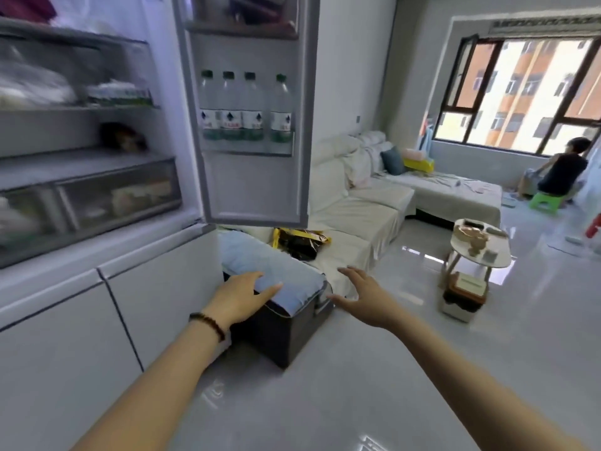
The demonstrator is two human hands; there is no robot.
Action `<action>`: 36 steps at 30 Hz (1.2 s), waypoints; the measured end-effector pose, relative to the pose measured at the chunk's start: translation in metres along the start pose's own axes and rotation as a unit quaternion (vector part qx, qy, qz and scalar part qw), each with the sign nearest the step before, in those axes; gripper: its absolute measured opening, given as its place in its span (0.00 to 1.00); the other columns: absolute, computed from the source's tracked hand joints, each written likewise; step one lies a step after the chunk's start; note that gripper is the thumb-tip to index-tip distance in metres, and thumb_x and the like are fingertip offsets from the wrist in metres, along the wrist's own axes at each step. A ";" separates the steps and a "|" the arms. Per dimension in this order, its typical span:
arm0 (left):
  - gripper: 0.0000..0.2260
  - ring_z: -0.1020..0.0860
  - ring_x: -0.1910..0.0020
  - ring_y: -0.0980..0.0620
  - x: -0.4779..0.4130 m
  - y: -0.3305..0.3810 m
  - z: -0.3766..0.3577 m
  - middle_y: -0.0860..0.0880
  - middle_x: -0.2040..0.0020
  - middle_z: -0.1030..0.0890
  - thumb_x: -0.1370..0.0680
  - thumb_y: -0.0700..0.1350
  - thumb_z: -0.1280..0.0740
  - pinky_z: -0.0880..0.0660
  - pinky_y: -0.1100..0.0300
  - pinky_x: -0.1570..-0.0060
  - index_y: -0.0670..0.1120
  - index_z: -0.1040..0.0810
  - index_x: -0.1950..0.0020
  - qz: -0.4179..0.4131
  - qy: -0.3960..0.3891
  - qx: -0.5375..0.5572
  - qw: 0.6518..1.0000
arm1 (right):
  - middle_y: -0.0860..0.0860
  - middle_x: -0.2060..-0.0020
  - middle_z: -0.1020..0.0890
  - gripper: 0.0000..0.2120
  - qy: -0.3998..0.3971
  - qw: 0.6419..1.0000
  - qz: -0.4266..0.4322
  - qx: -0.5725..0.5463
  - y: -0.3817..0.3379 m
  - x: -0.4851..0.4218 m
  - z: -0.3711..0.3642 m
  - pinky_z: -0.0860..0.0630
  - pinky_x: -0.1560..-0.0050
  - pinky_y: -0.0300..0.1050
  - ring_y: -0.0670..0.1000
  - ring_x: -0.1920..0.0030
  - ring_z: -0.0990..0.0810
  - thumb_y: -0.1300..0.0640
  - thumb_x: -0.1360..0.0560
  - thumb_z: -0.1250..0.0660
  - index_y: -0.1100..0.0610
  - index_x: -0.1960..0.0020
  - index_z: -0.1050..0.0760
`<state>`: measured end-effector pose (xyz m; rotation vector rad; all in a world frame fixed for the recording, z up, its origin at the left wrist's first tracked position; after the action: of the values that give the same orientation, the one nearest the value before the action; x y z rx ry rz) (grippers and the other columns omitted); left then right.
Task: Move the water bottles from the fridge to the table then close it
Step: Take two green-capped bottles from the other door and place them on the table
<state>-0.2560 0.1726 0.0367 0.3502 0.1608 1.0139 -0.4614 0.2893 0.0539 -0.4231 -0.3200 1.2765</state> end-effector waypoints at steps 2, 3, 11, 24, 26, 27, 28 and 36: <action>0.33 0.30 0.33 0.47 -0.028 -0.024 0.021 0.49 0.29 0.30 0.26 0.70 0.48 0.30 0.51 0.38 0.50 0.35 0.28 0.032 0.029 -0.010 0.999 | 0.50 0.24 0.42 0.35 -0.009 0.999 0.032 -0.012 -0.015 -0.054 0.000 0.43 0.28 0.48 0.51 0.26 0.42 0.38 0.27 0.37 0.50 0.26 0.43; 0.33 0.30 0.33 0.46 -0.042 -0.036 0.030 0.49 0.29 0.30 0.26 0.70 0.47 0.31 0.51 0.38 0.50 0.35 0.28 0.048 0.042 -0.011 0.998 | 0.50 0.25 0.42 0.35 -0.015 0.998 0.051 -0.013 -0.023 -0.081 -0.002 0.42 0.28 0.48 0.51 0.26 0.42 0.38 0.27 0.37 0.50 0.26 0.43; 0.30 0.32 0.31 0.49 -0.166 -0.097 0.113 0.51 0.28 0.31 0.26 0.67 0.43 0.33 0.56 0.36 0.53 0.35 0.29 0.127 0.130 0.025 0.983 | 0.49 0.24 0.44 0.35 -0.029 0.979 0.203 -0.001 -0.093 -0.289 0.023 0.42 0.27 0.49 0.51 0.25 0.42 0.36 0.27 0.38 0.48 0.25 0.44; 0.38 0.37 0.28 0.49 -0.347 -0.061 0.315 0.51 0.24 0.41 0.30 0.70 0.44 0.36 0.47 0.31 0.53 0.46 0.25 -0.009 0.287 0.149 0.946 | 0.42 0.25 0.46 0.34 0.189 0.922 0.329 -0.082 -0.193 -0.464 0.206 0.42 0.32 0.45 0.47 0.26 0.43 0.37 0.30 0.35 0.44 0.27 0.42; 0.38 0.33 0.32 0.50 -0.372 -0.050 0.338 0.51 0.25 0.38 0.31 0.69 0.44 0.31 0.49 0.36 0.53 0.44 0.25 -0.061 0.289 0.185 0.937 | 0.44 0.25 0.44 0.34 0.218 0.919 0.314 -0.100 -0.195 -0.476 0.226 0.43 0.32 0.44 0.47 0.27 0.41 0.39 0.29 0.35 0.44 0.27 0.42; 0.36 0.32 0.33 0.50 -0.382 -0.043 0.345 0.51 0.26 0.37 0.29 0.68 0.43 0.30 0.53 0.40 0.52 0.43 0.25 -0.087 0.283 0.200 0.934 | 0.45 0.25 0.43 0.34 0.231 0.917 0.306 -0.110 -0.195 -0.481 0.233 0.43 0.32 0.44 0.47 0.27 0.41 0.40 0.29 0.34 0.45 0.27 0.42; 0.34 0.31 0.34 0.51 -0.394 -0.038 0.352 0.51 0.27 0.36 0.27 0.65 0.42 0.30 0.56 0.42 0.51 0.42 0.25 -0.112 0.276 0.212 0.931 | 0.46 0.26 0.42 0.33 0.242 0.915 0.298 -0.122 -0.195 -0.485 0.238 0.42 0.32 0.44 0.48 0.28 0.40 0.41 0.28 0.34 0.46 0.27 0.42; 0.33 0.21 0.58 0.53 -0.461 -0.019 0.362 0.53 0.26 0.38 0.25 0.62 0.39 0.24 0.61 0.66 0.52 0.45 0.24 -0.160 0.220 0.205 0.940 | 0.47 0.29 0.34 0.39 0.233 0.924 0.198 -0.228 -0.186 -0.526 0.232 0.35 0.34 0.44 0.48 0.32 0.32 0.39 0.31 0.31 0.47 0.26 0.44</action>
<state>-0.3757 -0.3059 0.3540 0.4544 0.8187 0.7162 -0.5479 -0.2318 0.3473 -1.2184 -0.1219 1.4391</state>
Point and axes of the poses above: each hand's wrist, its own x-axis away from the middle knuckle, its own z-axis out of the back of the hand, y = z × x, the point moved 7 cm from there along -x, towards the middle knuckle
